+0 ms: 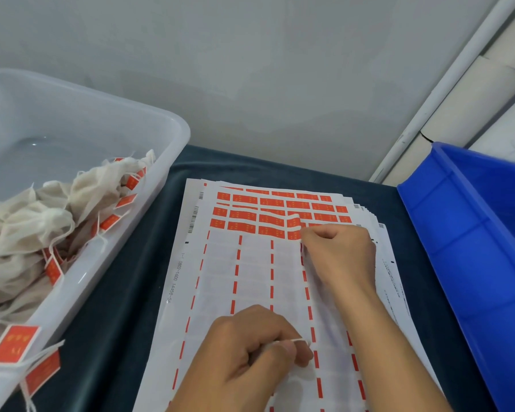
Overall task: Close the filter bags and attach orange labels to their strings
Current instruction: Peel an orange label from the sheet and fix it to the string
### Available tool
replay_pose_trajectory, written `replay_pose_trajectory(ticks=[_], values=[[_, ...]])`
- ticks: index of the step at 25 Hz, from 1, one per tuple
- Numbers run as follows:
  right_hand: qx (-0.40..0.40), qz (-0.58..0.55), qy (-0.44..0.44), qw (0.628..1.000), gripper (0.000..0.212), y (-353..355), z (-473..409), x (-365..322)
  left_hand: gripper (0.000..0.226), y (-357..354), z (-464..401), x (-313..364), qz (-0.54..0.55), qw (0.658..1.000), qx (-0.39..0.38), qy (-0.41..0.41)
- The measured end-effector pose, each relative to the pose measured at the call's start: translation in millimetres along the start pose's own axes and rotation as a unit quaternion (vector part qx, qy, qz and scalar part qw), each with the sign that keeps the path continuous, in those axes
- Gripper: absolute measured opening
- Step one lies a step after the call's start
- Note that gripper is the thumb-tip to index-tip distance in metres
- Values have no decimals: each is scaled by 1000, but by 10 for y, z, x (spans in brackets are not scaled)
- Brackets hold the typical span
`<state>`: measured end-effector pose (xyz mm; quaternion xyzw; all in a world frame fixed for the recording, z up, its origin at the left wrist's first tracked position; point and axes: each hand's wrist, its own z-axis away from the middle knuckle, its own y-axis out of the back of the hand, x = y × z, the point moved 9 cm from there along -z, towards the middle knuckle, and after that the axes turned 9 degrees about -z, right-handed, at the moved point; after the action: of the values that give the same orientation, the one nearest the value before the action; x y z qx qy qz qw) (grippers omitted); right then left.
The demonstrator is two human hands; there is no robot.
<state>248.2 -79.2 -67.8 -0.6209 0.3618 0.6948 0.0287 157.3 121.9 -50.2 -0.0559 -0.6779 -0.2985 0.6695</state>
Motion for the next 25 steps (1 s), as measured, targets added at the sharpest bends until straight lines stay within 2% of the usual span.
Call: replay_pose_trajectory(ticks=[10,15,20,23,25], values=[[-53,42,24,997,25,15,-48,-25,33,-16,-15,-54,-13,1000,-13,18],[-50,126,60,989,24,-27,-94,-70,32,-17,-9,-67,-10,1000,-12,20],[-78,148,28,986,30,20,-160,-83,30,2,-1,-97,-1,1000,2,26],[-7,104,-16,994,30,472,-209,-140,30,20,14,-99,8,999,24,27],[65,7,-19,998,23,861,-171,-215,30,29,22,-87,25,999,32,26]])
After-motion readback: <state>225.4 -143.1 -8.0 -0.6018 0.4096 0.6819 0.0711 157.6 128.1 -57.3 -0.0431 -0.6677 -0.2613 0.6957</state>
